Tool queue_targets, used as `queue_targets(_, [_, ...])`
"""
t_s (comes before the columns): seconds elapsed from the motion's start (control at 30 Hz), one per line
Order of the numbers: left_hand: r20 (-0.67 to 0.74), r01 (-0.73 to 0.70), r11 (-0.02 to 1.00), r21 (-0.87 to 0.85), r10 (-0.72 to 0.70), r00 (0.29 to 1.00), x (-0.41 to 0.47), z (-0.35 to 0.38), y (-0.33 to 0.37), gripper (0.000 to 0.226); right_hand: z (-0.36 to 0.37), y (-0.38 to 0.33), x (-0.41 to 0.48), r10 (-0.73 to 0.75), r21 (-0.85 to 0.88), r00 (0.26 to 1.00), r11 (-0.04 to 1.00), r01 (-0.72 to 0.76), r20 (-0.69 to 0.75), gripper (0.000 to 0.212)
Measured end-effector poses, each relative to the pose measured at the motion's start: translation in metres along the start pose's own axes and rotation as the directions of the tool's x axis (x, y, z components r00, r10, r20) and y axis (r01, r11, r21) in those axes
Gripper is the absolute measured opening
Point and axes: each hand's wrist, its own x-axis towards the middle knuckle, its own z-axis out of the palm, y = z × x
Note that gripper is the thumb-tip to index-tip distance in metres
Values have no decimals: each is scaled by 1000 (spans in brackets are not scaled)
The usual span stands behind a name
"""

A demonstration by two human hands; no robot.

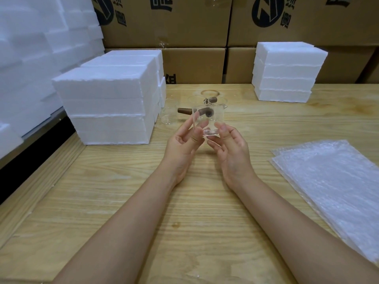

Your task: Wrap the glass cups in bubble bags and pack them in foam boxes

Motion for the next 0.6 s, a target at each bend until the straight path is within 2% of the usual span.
queue_targets(0.13, [-37,-25,1000,-11,25,999,2,1,-1,91,-2,0,1,-78,-64,995,995,74,-60,52])
queue_targets(0.3, [-45,-55,998,14,56,997,1,1,-2,89,-1,3,0,-112,-72,993,991,114,26,56])
queue_targets(0.47, [-41,-56,998,-3,56,998,1,1,-2,78,0,0,-1,-76,17,997,997,75,31,51])
queue_targets(0.6, [-10,-57,998,-2,57,998,-1,2,0,92,1,-4,-1,-21,109,1000,994,21,6,44])
